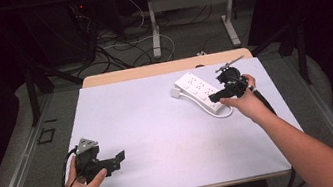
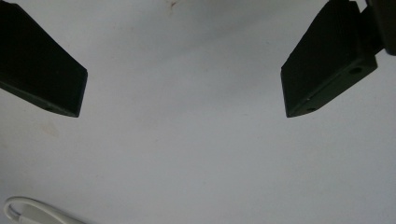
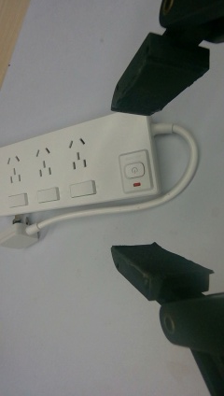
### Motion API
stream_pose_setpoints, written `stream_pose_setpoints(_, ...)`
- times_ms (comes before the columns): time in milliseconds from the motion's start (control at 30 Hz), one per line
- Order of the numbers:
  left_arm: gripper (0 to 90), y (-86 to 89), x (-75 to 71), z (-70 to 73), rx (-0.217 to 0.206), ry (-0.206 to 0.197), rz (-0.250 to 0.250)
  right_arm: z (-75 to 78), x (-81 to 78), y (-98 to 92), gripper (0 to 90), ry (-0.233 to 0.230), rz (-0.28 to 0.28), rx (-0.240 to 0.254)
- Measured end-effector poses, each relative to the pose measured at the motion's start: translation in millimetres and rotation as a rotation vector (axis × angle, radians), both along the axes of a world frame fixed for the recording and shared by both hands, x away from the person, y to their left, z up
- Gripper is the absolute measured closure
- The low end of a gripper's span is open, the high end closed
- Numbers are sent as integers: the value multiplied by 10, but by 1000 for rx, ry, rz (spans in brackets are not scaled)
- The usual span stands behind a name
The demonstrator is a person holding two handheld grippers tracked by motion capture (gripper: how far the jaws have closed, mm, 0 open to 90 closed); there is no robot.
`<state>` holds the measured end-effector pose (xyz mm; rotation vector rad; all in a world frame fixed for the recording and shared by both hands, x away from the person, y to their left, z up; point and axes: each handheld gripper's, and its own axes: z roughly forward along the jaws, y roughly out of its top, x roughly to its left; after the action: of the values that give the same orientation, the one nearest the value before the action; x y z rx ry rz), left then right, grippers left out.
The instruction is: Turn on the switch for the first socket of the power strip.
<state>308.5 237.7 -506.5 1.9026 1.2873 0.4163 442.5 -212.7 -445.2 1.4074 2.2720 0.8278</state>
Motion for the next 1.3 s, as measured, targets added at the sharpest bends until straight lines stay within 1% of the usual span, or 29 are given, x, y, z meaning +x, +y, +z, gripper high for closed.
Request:
stream_pose_setpoints(33, 4, 1, 1, -2, -2, -1, 0, 0, 12, 15, 244, -2, 4, -11)
stream_pose_setpoints(100, 4, 13, 0, 0, 4, 1, -4, -3, 27, 49, 244, 9, 2, -5)
stream_pose_setpoints(133, 4, 14, -1, -1, 2, 1, -2, -8, 37, 58, 244, 10, 6, -6)
stream_pose_setpoints(167, 4, 7, -4, -3, -12, 2, 9, -9, 47, 77, 247, 16, -2, 3)
stream_pose_setpoints(200, 4, 8, -4, -4, -13, 3, 11, -14, 65, 80, 252, 17, 4, -8)
stream_pose_setpoints(233, 4, 8, -4, -4, -13, 3, 11, -14, 71, 95, 258, 27, -2, -1)
stream_pose_setpoints(267, 4, 16, -5, 3, -9, 12, 6, -14, 90, 100, 262, 29, -4, -14)
stream_pose_setpoints(300, 4, 13, -5, -5, -12, 3, 13, -16, 103, 109, 266, 29, -7, -8)
stream_pose_setpoints(533, 4, 15, -3, -9, -11, 4, 11, -22, 199, 126, 284, 35, -17, -14)
stream_pose_setpoints(567, 4, 15, -4, -10, -11, 2, 12, -22, 208, 135, 288, 39, -28, -12)
stream_pose_setpoints(600, 4, 16, -4, -9, -11, 4, 11, -21, 220, 130, 294, 36, -23, -19)
stream_pose_setpoints(633, 4, 16, -4, -10, -11, 3, 13, -23, 236, 138, 298, 37, -29, -12)
stream_pose_setpoints(767, 4, 15, -1, -13, -11, 2, 10, -31, 283, 153, 318, 41, -35, -8)
stream_pose_setpoints(800, 4, 11, -1, -16, -17, 4, 12, -33, 297, 153, 319, 42, -33, -7)
stream_pose_setpoints(833, 4, 11, -1, -16, -17, 4, 12, -38, 309, 162, 319, 43, -43, -3)
stream_pose_setpoints(867, 4, 7, 0, -18, -16, 6, 11, -46, 328, 171, 320, 50, -50, -7)
stream_pose_setpoints(900, 4, 12, 1, -13, -8, 13, 3, -51, 343, 172, 322, 52, -43, -8)
stream_pose_setpoints(933, 4, 7, 2, -20, -11, 5, 7, -55, 362, 179, 323, 60, -46, -1)
stream_pose_setpoints(967, 4, 6, 2, -20, -10, 5, 6, -60, 374, 184, 324, 62, -49, 4)
stream_pose_setpoints(1000, 4, 7, 2, -19, -10, 6, 6, -66, 391, 190, 324, 63, -52, 3)
stream_pose_setpoints(1033, 4, 12, 2, -13, -9, 12, 2, -70, 407, 187, 325, 65, -48, -9)
stream_pose_setpoints(1133, 4, 12, 2, -20, -17, 5, 12, -83, 447, 206, 328, 72, -63, 3)
stream_pose_setpoints(1233, 4, 15, 1, -23, -16, 7, 11, -90, 487, 209, 357, 78, -75, 6)
stream_pose_setpoints(1267, 4, 16, 2, -24, -13, 8, 9, -94, 497, 213, 368, 76, -80, 17)
stream_pose_setpoints(1300, 4, 17, 1, -24, -12, 9, 8, -98, 508, 212, 374, 81, -83, 13)
